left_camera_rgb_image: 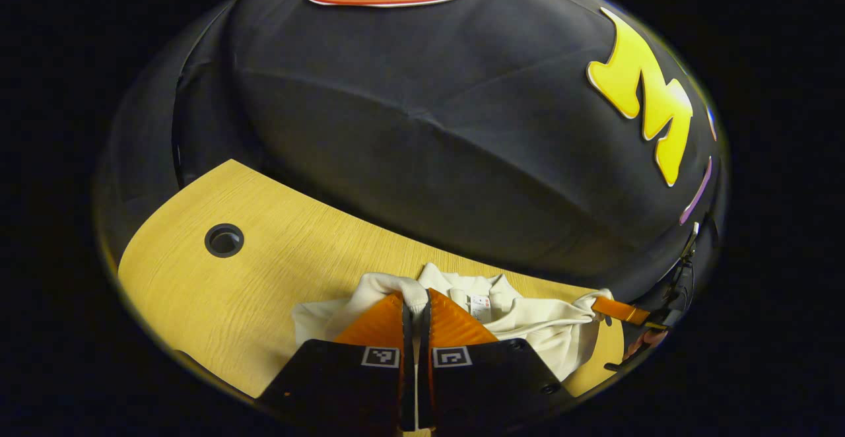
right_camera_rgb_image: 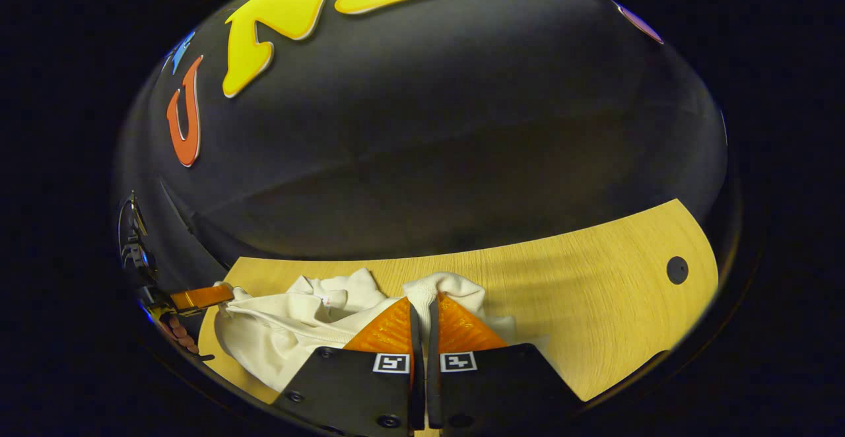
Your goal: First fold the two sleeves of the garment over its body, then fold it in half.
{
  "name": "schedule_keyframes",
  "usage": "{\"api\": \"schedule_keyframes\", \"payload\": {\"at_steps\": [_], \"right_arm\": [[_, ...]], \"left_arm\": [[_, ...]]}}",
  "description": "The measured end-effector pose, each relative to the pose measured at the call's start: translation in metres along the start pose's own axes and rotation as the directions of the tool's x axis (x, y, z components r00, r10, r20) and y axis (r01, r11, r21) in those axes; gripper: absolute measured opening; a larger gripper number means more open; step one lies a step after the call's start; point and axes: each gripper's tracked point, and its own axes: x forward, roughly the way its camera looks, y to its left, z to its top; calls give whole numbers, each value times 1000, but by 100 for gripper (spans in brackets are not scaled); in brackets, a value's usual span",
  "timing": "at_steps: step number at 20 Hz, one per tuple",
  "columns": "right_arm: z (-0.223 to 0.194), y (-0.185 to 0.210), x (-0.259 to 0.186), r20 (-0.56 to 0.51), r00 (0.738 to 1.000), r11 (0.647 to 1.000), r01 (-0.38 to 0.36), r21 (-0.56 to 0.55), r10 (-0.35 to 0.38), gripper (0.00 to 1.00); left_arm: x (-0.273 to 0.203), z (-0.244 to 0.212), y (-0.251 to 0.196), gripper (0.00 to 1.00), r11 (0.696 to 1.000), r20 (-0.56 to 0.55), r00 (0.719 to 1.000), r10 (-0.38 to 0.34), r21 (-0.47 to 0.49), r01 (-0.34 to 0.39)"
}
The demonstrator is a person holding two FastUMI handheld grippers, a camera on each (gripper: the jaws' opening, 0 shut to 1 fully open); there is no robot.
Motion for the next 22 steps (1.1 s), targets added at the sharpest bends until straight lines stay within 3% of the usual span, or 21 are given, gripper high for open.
{"api": "schedule_keyframes", "payload": {"at_steps": [5, 7, 8, 9, 10, 11, 12, 13, 14, 15, 17, 18, 19, 20, 21, 22], "right_arm": [[-19, -4, 15, -9, 998, 998, 66, -12, -67, 5], [-17, -5, 14, 1, 997, 996, 79, -28, -79, 5], [-18, -2, 14, 10, 997, 997, 77, -31, -77, 11], [-19, -1, 14, 13, 997, 996, 79, -35, -79, 16], [-18, 1, 14, 22, 997, 997, 74, -26, -74, 16], [-19, 2, 13, 24, 996, 996, 82, -26, -82, 23], [-18, 4, 9, 31, 996, 996, 86, -29, -85, 31], [-12, 4, 5, 47, 996, 996, 83, -27, -82, 39], [-8, 3, -3, 56, 994, 995, 91, -29, -89, 45], [-4, 4, -11, 73, 994, 996, 87, -26, -85, 48], [4, 1, -27, 90, 991, 995, 100, -28, -97, 66], [7, -1, -37, 100, 990, 994, 106, -34, -102, 63], [11, 0, -50, 115, 987, 992, 115, -46, -109, 75], [16, 2, -63, 133, 985, 991, 121, -56, -112, 70], [23, 6, -80, 156, 981, 990, 125, -63, -114, 82], [31, 10, -101, 183, 976, 989, 129, -70, -114, 85]], "left_arm": [[35, -8, 7, 9, 1000, 41, 999, 0, -5, 0], [38, -13, 5, 17, 1000, 21, 1000, 8, 21, -8], [39, -14, 3, 21, 999, 11, 1000, 12, 44, -12], [37, -13, 0, 10, 998, 5, 1000, 7, 65, -7], [34, -10, -3, 27, 996, 10, 1000, 5, 84, -6], [32, -5, -7, 45, 995, 19, 1000, 2, 95, -4], [30, 1, -8, 69, 995, 35, 999, 4, 103, -7], [26, 10, -8, 66, 994, 55, 998, 12, 109, -18], [25, 13, -9, 92, 993, 68, 998, 11, 114, -19], [20, 18, -7, 83, 993, 78, 997, 14, 116, -23], [1, 25, -2, 85, 992, 83, 996, 34, 121, -44], [-11, 32, 0, 86, 991, 96, 994, 46, 124, -58], [-24, 41, -2, 86, 990, 117, 992, 45, 130, -60], [-38, 49, -7, 86, 988, 137, 990, 41, 144, -61], [-56, 57, -9, 86, 982, 163, 986, 44, 172, -73], [-76, 69, -14, 87, 976, 194, 980, 44, 201, -84]]}}
